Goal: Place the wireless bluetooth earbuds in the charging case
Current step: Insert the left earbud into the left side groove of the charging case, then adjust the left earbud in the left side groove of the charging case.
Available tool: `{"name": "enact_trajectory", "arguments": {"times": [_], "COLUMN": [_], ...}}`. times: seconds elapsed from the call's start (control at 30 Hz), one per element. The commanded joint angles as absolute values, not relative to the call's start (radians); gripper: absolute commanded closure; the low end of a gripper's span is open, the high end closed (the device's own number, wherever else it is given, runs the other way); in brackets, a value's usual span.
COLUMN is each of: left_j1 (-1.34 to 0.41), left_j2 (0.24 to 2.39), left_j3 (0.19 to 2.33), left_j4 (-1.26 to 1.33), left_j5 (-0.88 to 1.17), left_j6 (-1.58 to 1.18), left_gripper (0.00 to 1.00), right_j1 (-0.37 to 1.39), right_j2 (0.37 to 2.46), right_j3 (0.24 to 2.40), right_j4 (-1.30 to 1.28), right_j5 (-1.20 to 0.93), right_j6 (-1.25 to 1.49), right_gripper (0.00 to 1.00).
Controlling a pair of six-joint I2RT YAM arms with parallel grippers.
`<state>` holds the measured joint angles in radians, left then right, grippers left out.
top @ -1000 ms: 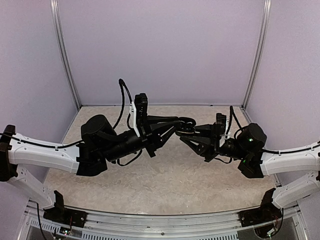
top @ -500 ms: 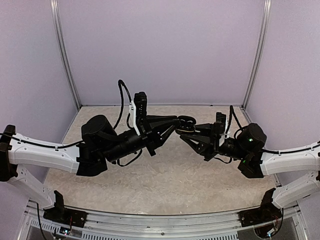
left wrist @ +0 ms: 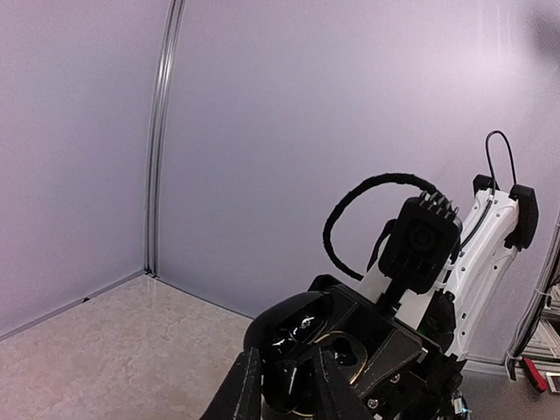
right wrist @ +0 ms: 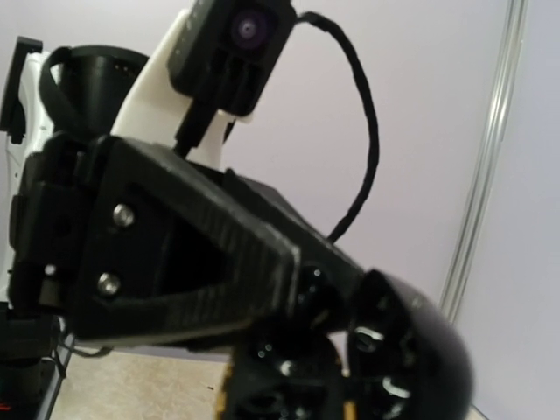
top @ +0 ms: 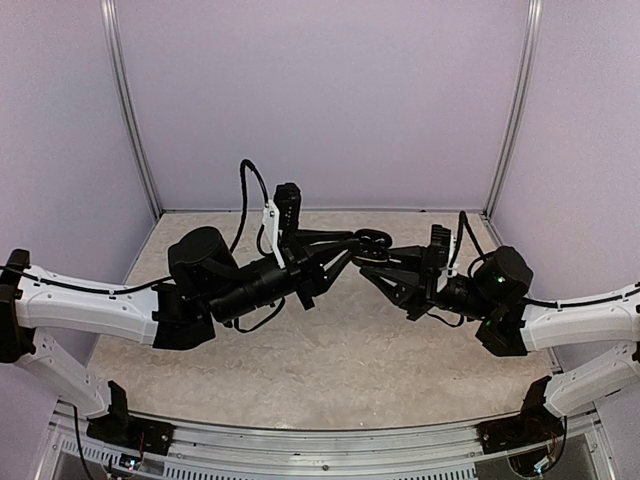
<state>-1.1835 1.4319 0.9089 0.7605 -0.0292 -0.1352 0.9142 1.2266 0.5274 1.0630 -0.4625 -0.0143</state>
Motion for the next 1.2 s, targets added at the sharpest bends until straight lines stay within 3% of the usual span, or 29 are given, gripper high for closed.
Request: {"name": "enact_trajectory", "arguments": {"times": [0.0,0.17,0.63,0.87,1.17], "left_j1": [-1.167,-1.169,-1.167,-1.154,-1.122], "left_j2": [1.432,1.415,1.312,1.165,1.068], "left_j3": [0.923,0.924,0.858,0.804,0.822], "left_j4": [0.691,0.677,0.636,0.497,0.319], "left_j5": [-0.059,-0.028,0.092,0.089,0.169], "left_j6": [-0.12,-0.108,-0.02,0.076,0.175], "left_gripper": [0.75,0.67,0.29,0.19,0.13], "right_j1": [0.924,0.923,0.923,0.918,0.91], "right_j2": [1.207,1.207,1.218,1.169,1.16], "right_j3": [0.534,0.525,0.516,0.536,0.58], "right_j4": [1.127,1.137,1.127,0.973,0.857], "right_j5": [-0.481,-0.458,-0.465,-0.548,-0.826], "right_j6": [-0.021,-0.007,0.038,0.07,0.11], "right_gripper": [1.0,1.0,1.0,1.0,1.0]}}
